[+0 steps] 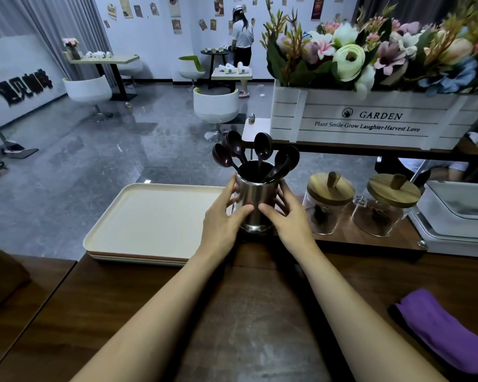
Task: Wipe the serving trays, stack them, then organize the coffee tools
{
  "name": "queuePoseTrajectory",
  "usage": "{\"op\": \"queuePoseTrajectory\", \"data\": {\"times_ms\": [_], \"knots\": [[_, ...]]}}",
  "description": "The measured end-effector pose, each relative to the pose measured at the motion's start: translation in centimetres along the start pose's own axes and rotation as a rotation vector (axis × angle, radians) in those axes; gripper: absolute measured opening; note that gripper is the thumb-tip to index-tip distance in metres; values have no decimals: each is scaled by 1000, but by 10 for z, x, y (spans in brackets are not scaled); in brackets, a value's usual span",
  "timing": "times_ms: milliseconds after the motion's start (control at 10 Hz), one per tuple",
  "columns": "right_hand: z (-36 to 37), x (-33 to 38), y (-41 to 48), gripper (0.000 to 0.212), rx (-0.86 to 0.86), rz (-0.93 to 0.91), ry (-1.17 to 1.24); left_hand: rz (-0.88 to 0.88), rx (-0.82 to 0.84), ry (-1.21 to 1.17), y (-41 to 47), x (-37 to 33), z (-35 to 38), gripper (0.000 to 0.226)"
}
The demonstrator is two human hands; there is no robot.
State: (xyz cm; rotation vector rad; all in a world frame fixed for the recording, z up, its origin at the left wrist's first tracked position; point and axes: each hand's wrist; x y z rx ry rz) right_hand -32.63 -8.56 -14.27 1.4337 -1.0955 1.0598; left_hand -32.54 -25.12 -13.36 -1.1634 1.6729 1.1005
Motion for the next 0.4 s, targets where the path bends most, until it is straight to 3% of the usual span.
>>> {"op": "queuePoseTrajectory", "data": {"times_ms": [400], "knots": [[2, 0, -21, 81, -15, 54, 3, -44, -49, -14, -15, 8, -3, 72]]}}
Point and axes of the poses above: each hand's wrist, its own y-axis towards the middle knuckle, its own z-axis out of the palm, x = y × z, and after that the axes turned 10 degrees about x, right-handed
